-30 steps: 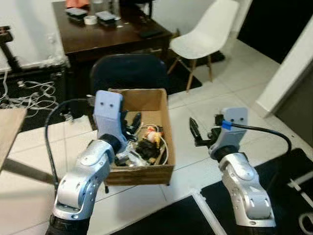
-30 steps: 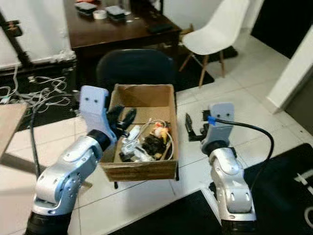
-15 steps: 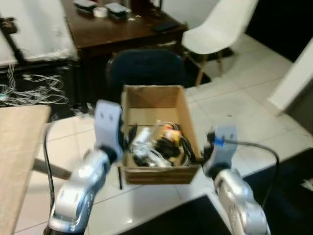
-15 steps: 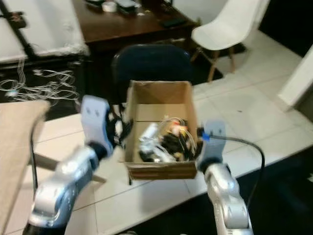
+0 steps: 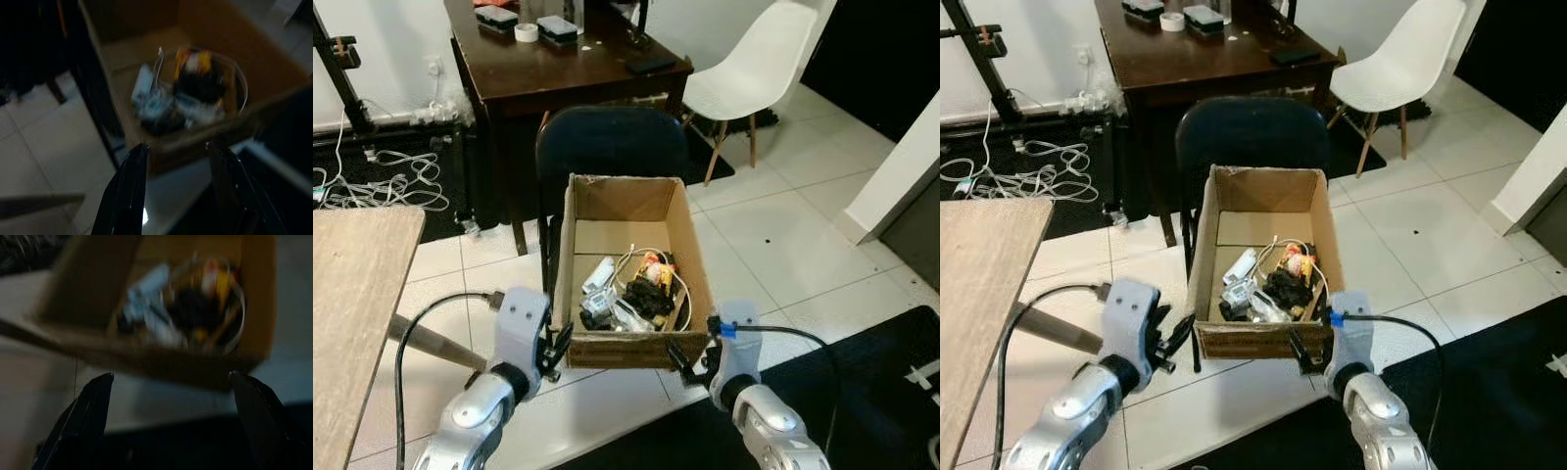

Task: Picking trash to rubbish bin

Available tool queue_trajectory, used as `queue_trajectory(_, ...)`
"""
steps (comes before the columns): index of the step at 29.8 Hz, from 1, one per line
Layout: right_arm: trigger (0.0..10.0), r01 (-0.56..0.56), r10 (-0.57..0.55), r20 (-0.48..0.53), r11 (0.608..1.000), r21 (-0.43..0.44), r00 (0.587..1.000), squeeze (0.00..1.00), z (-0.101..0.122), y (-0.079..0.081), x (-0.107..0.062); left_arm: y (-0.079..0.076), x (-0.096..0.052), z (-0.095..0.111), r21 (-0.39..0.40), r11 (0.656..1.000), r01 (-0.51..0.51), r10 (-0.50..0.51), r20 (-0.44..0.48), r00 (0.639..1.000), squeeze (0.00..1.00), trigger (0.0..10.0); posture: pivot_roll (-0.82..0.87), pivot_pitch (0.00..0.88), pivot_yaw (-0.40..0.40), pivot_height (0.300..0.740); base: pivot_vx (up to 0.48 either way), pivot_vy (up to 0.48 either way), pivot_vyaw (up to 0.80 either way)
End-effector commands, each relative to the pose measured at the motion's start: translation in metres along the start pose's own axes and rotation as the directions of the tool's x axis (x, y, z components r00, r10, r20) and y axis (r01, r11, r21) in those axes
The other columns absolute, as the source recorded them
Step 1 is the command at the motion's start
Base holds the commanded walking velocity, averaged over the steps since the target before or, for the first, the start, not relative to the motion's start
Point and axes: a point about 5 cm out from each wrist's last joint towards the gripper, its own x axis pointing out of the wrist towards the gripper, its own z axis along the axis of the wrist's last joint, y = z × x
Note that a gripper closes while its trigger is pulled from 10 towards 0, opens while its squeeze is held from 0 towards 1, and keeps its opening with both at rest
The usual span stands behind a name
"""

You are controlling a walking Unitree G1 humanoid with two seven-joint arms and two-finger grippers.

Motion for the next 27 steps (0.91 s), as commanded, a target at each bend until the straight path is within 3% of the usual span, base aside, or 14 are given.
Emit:
queue_trajectory(1,10.0,-0.008,0.008,-0.089,1.000,-0.003,0.996,0.00,-0.023,-0.002,-0.001,0.003,-0.003,-0.021,0.037,0.999,-0.007,0.009,-0.064,0.998,0.00,10.0,0.10,0.101,-0.045,0.740,0.000,0.000,0.00)
queue_trajectory(4,10.0,0.018,-0.022,-0.223,1.000,-0.020,0.975,0.00,-0.059,-0.009,-0.001,0.000,-0.005,-0.057,0.051,0.999,0.001,0.008,-0.175,0.985,0.00,10.0,0.11,0.103,-0.055,0.740,0.000,0.000,0.00)
queue_trajectory(6,10.0,0.018,-0.022,-0.223,1.000,-0.020,0.975,0.00,-0.059,-0.009,-0.001,0.000,-0.005,-0.057,0.051,0.999,0.001,0.008,-0.175,0.985,0.00,10.0,0.11,0.103,-0.055,0.740,0.000,0.000,0.00)
queue_trajectory(10,10.0,0.059,-0.061,-0.300,0.998,-0.018,0.952,0.00,-0.080,-0.013,-0.002,-0.003,-0.005,-0.080,0.044,0.999,-0.011,0.022,-0.255,0.967,0.00,10.0,0.11,0.102,-0.057,0.740,0.000,0.000,0.00)
queue_trajectory(12,10.0,0.091,-0.086,-0.404,0.996,-0.008,0.911,0.00,-0.103,-0.016,-0.005,-0.005,-0.006,-0.105,0.027,0.998,-0.050,0.056,-0.341,0.938,0.00,10.0,0.11,0.102,-0.061,0.740,0.000,0.000,0.00)
queue_trajectory(15,10.0,0.102,-0.095,-0.444,0.995,-0.009,0.891,0.00,-0.113,-0.017,-0.007,-0.004,-0.006,-0.116,0.024,0.996,-0.089,0.091,-0.378,0.921,0.00,10.0,0.12,0.101,-0.065,0.740,0.000,0.000,0.00)
queue_trajectory(18,10.0,0.141,-0.127,-0.472,0.990,-0.007,0.872,0.00,-0.123,-0.022,-0.010,0.000,-0.008,-0.136,-0.012,0.981,-0.194,0.169,-0.438,0.883,0.00,10.0,0.11,0.092,-0.072,0.740,0.000,0.000,0.00)
queue_trajectory(23,10.0,0.167,-0.156,-0.473,0.986,-0.018,0.867,0.00,-0.127,-0.025,-0.012,-0.001,-0.008,-0.143,-0.041,0.977,-0.211,0.170,-0.451,0.876,0.00,10.0,0.11,0.087,-0.072,0.740,0.000,0.000,0.00)
queue_trajectory(27,10.0,0.190,-0.187,-0.527,0.980,-0.048,0.829,0.00,-0.136,-0.028,-0.017,-0.010,-0.004,-0.149,-0.009,0.988,-0.156,0.132,-0.480,0.867,0.00,10.0,0.09,0.058,-0.069,0.740,0.000,0.000,0.00)
